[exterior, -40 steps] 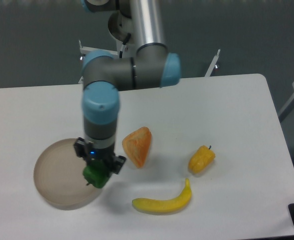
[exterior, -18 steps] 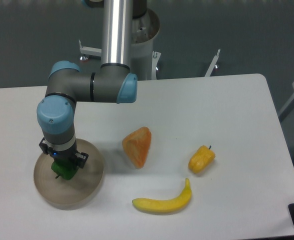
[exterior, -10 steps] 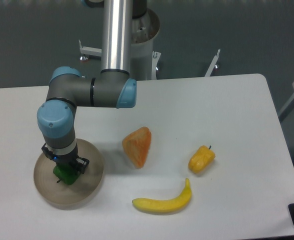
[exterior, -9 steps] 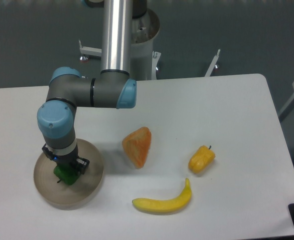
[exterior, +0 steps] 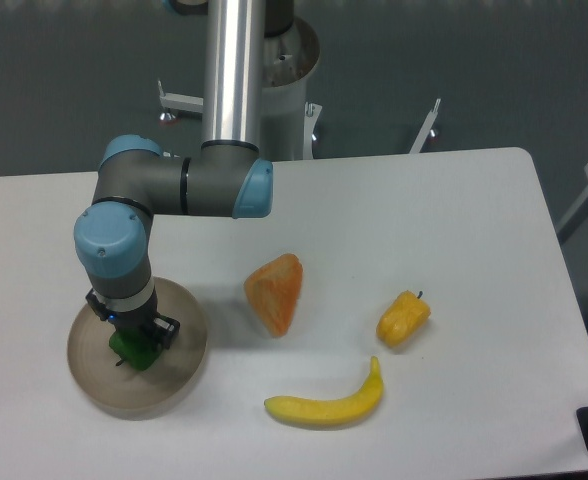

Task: Place the green pepper on the plate
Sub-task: 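Lower the green pepper onto the plate and hold it there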

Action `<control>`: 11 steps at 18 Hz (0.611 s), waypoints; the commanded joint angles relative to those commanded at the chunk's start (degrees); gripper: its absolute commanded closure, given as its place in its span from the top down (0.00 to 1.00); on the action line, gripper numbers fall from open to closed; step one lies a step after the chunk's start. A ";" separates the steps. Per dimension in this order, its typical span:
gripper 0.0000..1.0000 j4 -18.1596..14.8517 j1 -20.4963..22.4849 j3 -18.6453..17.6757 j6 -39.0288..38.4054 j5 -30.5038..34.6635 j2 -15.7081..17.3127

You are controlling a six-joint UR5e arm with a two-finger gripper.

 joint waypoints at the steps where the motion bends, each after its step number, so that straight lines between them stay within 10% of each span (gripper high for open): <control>1: 0.40 0.00 0.00 0.00 0.00 0.00 -0.09; 11: 0.46 0.00 -0.09 0.00 0.00 0.00 -0.35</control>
